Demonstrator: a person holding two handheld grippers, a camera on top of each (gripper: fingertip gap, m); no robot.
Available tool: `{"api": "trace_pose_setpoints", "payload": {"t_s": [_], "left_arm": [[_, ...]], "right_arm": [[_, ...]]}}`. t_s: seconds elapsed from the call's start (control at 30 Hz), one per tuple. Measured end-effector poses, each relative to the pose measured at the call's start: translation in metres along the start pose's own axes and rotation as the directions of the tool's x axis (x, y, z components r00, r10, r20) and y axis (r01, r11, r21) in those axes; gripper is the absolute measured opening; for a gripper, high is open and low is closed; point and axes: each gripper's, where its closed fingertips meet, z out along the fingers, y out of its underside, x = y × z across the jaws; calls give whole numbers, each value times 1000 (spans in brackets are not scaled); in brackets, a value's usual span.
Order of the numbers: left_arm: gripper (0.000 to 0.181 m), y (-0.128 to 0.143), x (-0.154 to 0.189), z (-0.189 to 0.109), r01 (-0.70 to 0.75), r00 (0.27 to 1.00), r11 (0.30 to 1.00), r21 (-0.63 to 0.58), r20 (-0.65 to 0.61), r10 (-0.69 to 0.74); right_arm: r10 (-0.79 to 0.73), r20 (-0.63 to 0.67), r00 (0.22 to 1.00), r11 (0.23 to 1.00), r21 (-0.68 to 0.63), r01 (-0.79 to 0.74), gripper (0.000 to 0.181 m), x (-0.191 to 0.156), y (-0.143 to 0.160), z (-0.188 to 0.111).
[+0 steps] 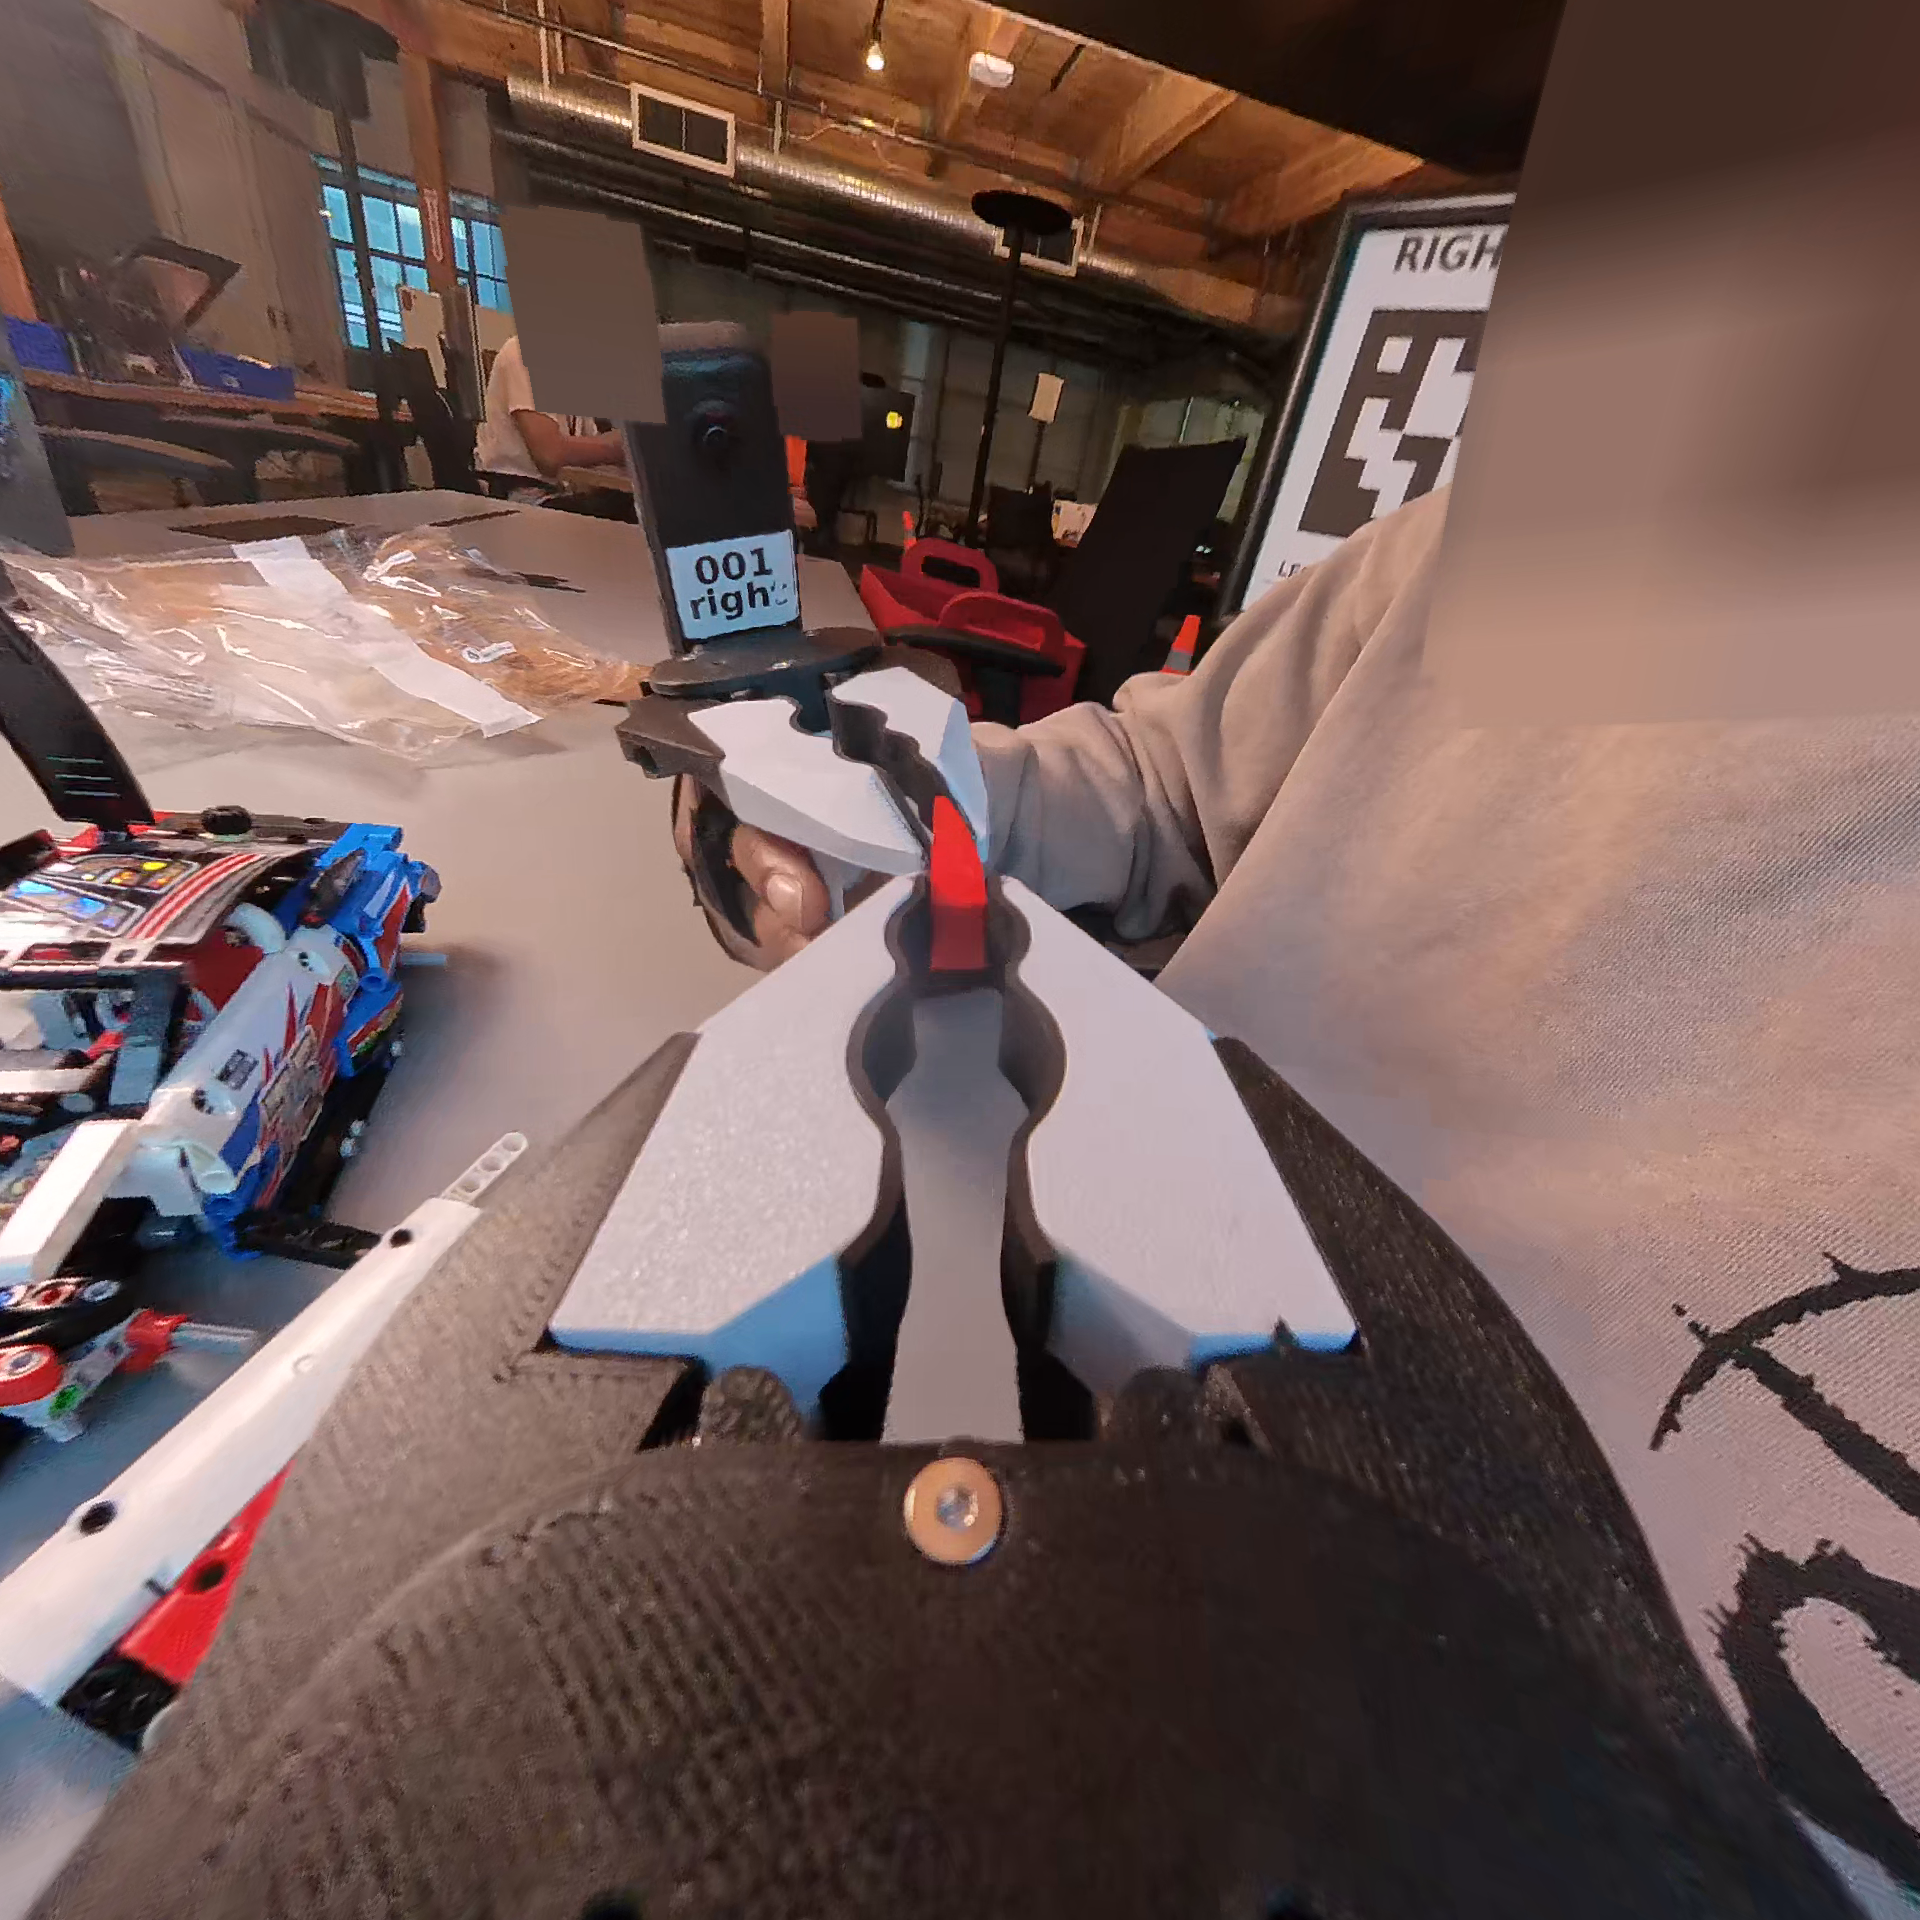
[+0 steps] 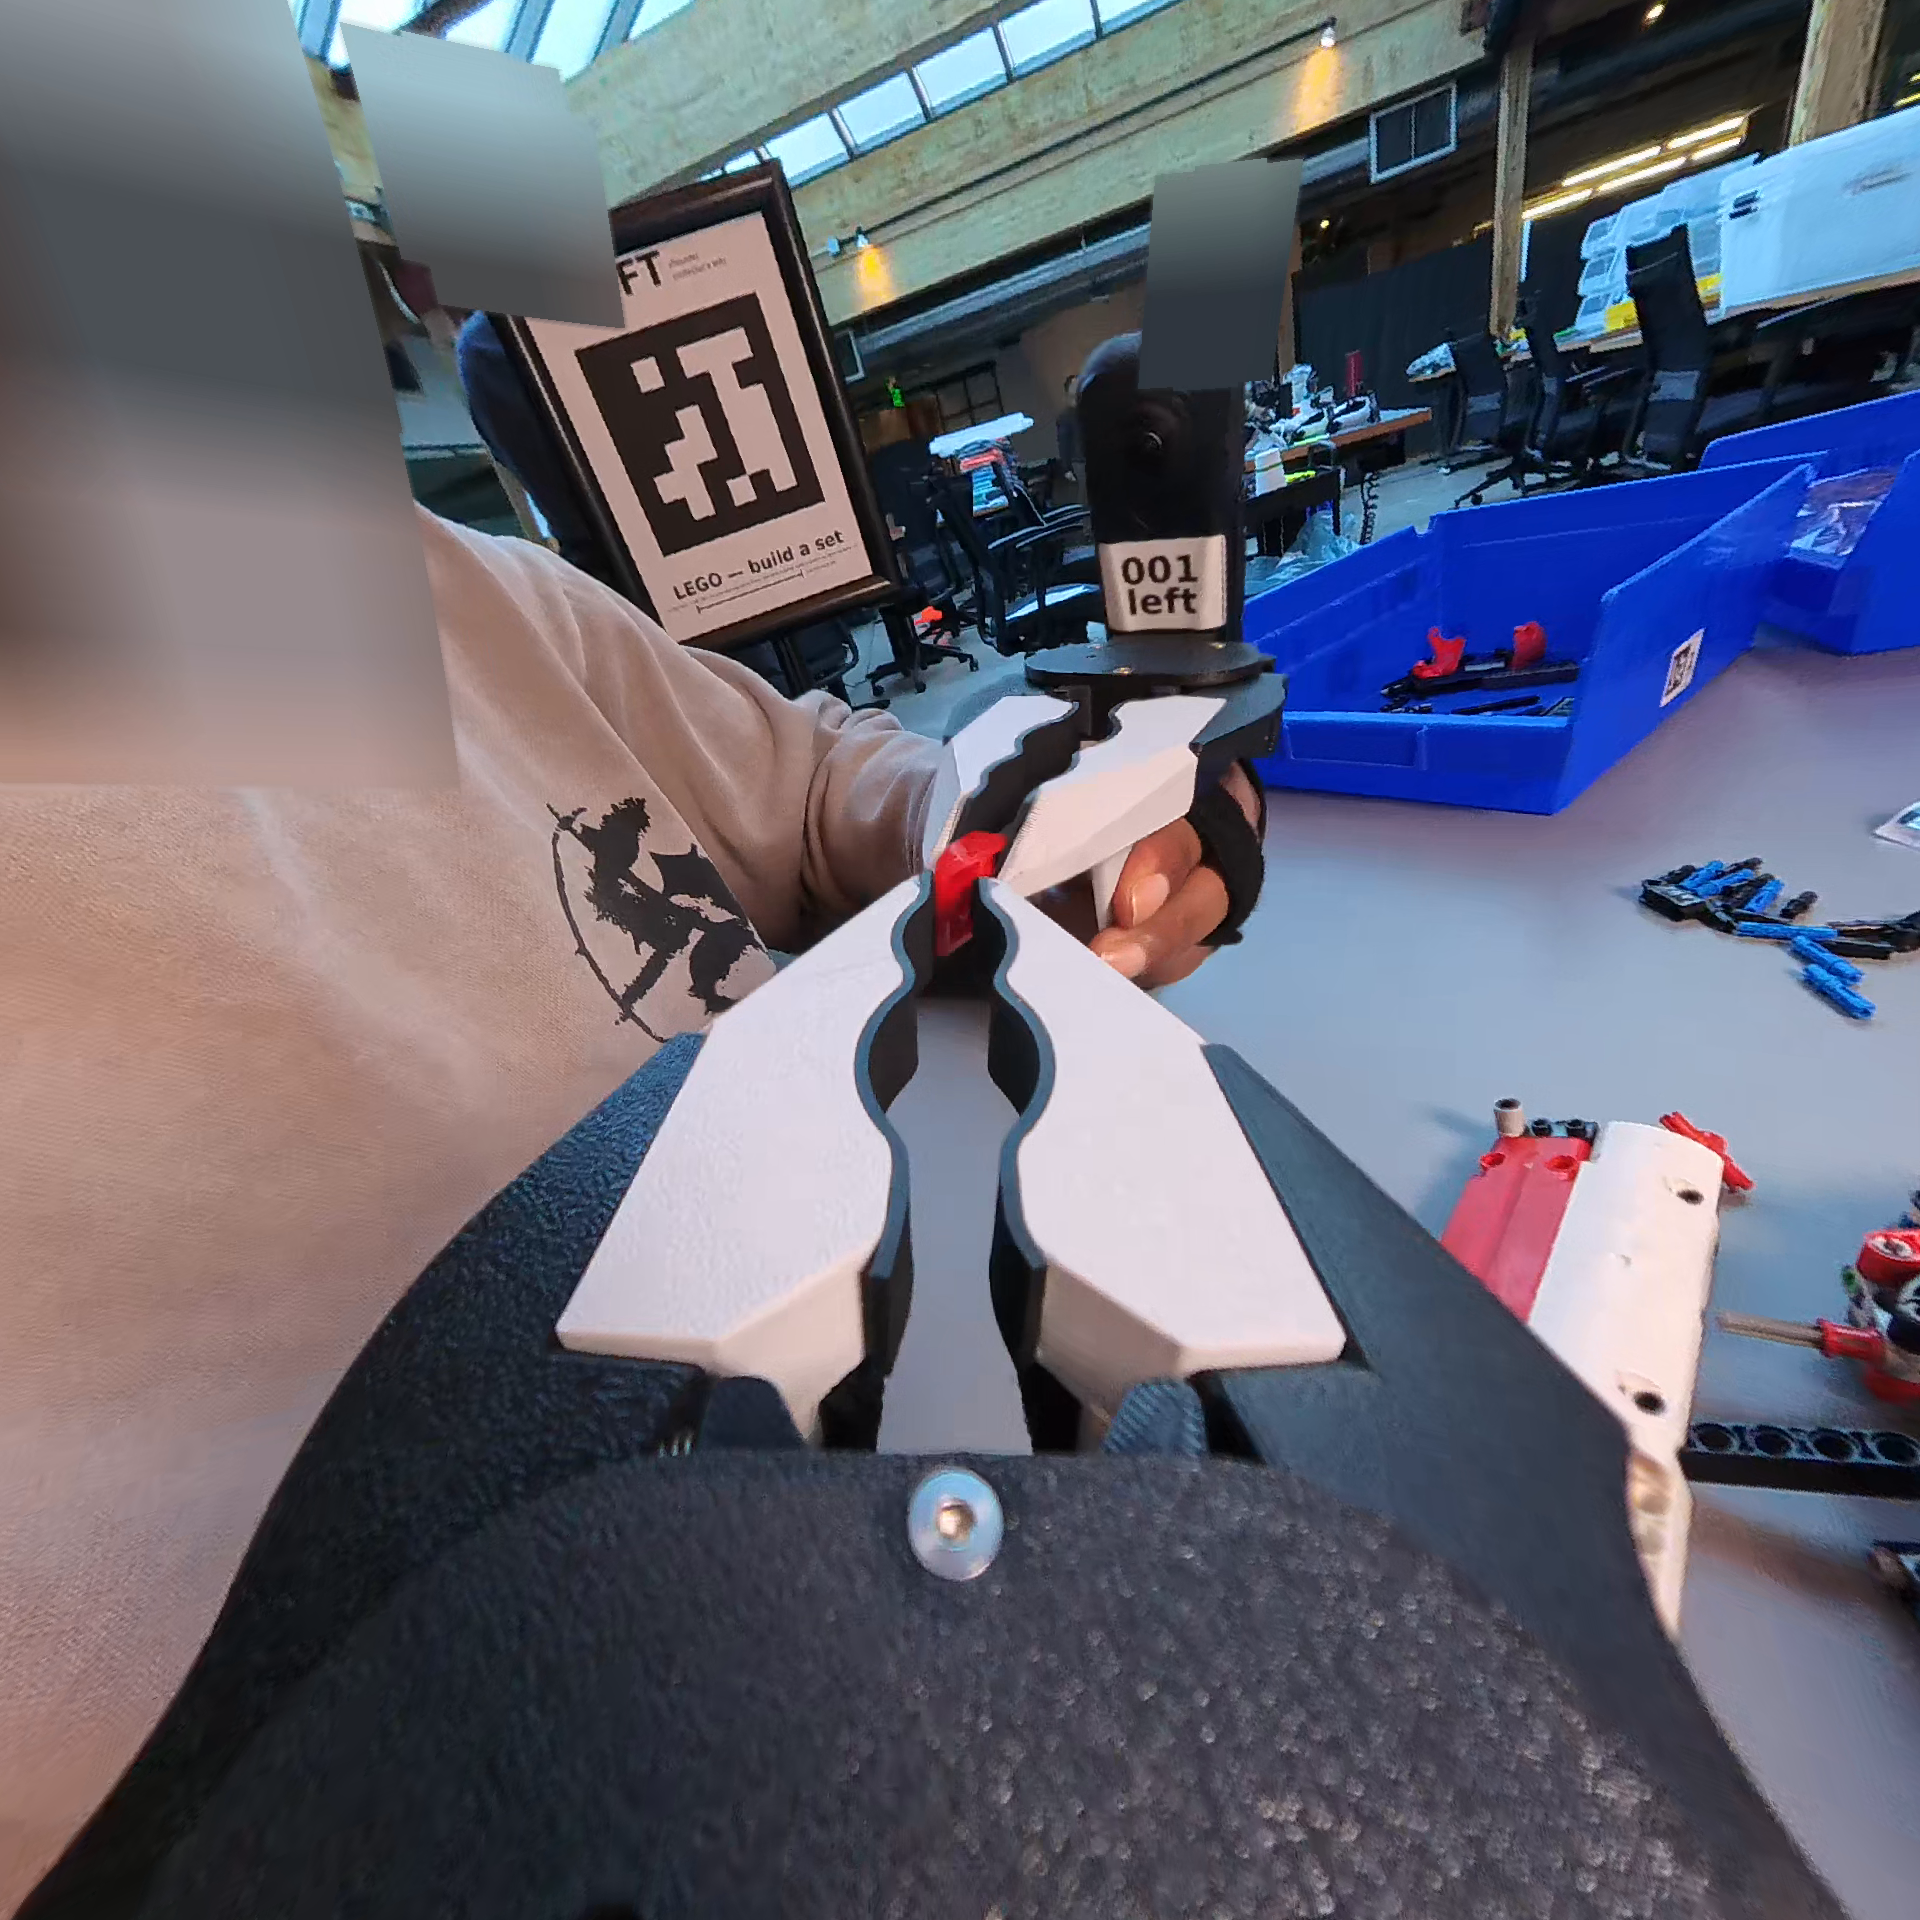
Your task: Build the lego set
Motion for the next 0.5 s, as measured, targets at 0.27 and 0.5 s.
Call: {"api": "trace_pose_setpoints", "payload": {"t_s": [0.27,0.5], "left_arm": [[7,-14,-2,0,247,967,959,142,-99,-234],[7,-17,-15,-4,411,911,890,196,-128,-393]], "right_arm": [[29,5,1000,997,64,-29,4,0,-10,-4],[14,-68,998,998,56,-11,2,12,-11,-6]]}}
